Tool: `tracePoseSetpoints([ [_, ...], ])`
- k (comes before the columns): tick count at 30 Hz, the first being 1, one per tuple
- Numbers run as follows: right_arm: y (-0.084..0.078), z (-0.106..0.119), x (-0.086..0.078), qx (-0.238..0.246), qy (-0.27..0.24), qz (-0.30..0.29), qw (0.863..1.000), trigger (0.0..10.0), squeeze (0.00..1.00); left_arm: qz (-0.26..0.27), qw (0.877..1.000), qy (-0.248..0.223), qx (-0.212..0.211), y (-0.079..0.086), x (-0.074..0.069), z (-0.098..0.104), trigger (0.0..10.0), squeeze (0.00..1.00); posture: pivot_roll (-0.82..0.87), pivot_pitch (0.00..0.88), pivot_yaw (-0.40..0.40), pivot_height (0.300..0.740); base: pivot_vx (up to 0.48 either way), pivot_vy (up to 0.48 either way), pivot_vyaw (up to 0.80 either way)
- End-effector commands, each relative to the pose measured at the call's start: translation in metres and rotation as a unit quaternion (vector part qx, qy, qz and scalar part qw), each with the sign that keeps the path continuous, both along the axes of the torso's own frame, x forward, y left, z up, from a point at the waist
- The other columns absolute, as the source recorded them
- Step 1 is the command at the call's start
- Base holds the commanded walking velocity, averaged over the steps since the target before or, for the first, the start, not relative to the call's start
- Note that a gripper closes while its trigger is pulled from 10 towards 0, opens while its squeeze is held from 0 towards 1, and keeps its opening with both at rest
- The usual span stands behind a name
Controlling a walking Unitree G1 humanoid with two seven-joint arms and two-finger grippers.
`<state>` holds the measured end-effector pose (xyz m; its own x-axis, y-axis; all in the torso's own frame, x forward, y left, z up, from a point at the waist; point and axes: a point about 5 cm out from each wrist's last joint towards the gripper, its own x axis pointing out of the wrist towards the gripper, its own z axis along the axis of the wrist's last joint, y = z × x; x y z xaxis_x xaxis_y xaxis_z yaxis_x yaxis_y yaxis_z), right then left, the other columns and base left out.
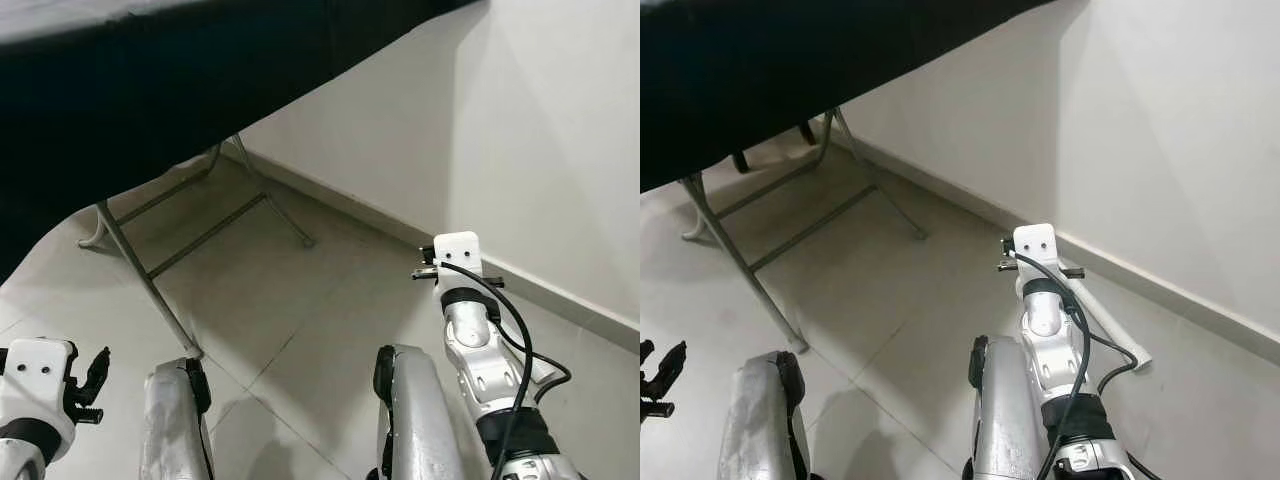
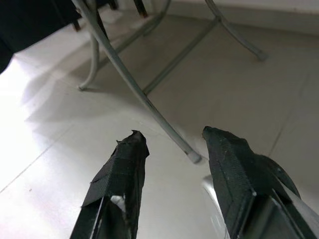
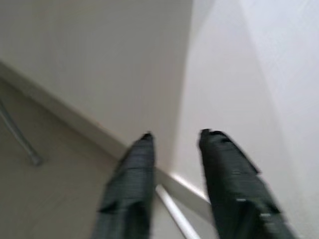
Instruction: Building children table
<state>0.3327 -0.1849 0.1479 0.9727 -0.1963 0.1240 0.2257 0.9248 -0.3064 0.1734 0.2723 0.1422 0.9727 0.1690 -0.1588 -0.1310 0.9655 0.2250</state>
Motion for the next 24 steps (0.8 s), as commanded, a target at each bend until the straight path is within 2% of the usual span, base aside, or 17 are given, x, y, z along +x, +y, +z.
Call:
tracePoseSetpoints([
  [1,0.002,0.001,-0.002,0.004,-0.001,-0.002,1.0,10.0,1.0,0.002,1.0,0.004,-0.002,-0.001,0.002,-0.006,10.0,0.0,-0.05,0.0,-0.066,0.37,0.0,0.0,0.0],
  [5,0.005,-0.001,0.0,0.015,0.018,0.006,1.0,10.0,1.0,0.004,1.0,-0.002,-0.003,-0.002,0.005,-0.006,10.0,0.0,-0.05,0.0,-0.067,0.374,0.0,0.0,-0.1],
  [7,0.008,-0.004,0.003,0.01,0.038,0.01,0.999,10.0,0.06,0.003,1.0,-0.006,-0.005,-0.003,0.007,-0.007,10.0,0.0,-0.05,0.0,-0.07,0.384,0.0,0.0,0.0],
  [8,0.008,-0.004,0.003,0.01,0.038,0.01,0.999,10.0,0.06,0.003,1.0,-0.006,-0.005,-0.003,0.007,-0.007,10.0,0.0,-0.05,0.0,-0.07,0.384,0.0,0.0,0.0],
  [9,0.01,-0.003,0.003,0.01,0.041,0.014,0.999,8.0,0.0,0.002,1.0,-0.008,-0.005,-0.004,0.008,-0.007,10.0,0.0,-0.05,0.0,-0.073,0.389,0.0,0.0,0.0],
  [10,0.01,-0.003,0.003,0.01,0.041,0.014,0.999,8.0,0.0,0.002,1.0,-0.008,-0.005,-0.004,0.008,-0.007,10.0,0.0,-0.05,0.0,-0.073,0.389,0.0,0.0,0.0],
  [11,0.011,-0.002,0.004,0.007,0.041,0.017,0.999,5.9,0.0,0.002,1.0,-0.009,-0.006,-0.005,0.009,-0.008,10.0,0.0,-0.06,0.0,-0.075,0.394,0.0,0.0,0.0],
  [13,0.012,-0.001,0.005,0.007,0.04,0.019,0.999,5.9,0.0,0.001,1.0,-0.01,-0.007,-0.006,0.01,-0.008,10.0,0.0,-0.06,0.0,-0.075,0.399,0.0,0.0,0.0],
  [14,0.014,0.004,0.006,0.014,0.04,0.026,0.999,10.0,0.0,-0.001,1.0,-0.011,-0.012,-0.01,0.011,-0.011,10.0,0.0,-0.06,0.0,-0.078,0.409,0.0,0.0,0.0],
  [21,0.015,0.013,0.005,0.018,0.031,0.031,0.999,10.0,0.0,0.004,1.0,-0.015,-0.017,-0.014,0.012,-0.014,10.0,0.0,-0.06,0.0,-0.081,0.434,0.0,0.0,0.0],
  [24,0.018,0.017,0.004,0.019,0.023,0.032,0.999,10.0,0.0,0.034,0.999,-0.027,-0.017,-0.009,0.011,-0.013,10.0,0.0,-0.06,0.0,-0.084,0.444,0.0,0.0,0.0],
])
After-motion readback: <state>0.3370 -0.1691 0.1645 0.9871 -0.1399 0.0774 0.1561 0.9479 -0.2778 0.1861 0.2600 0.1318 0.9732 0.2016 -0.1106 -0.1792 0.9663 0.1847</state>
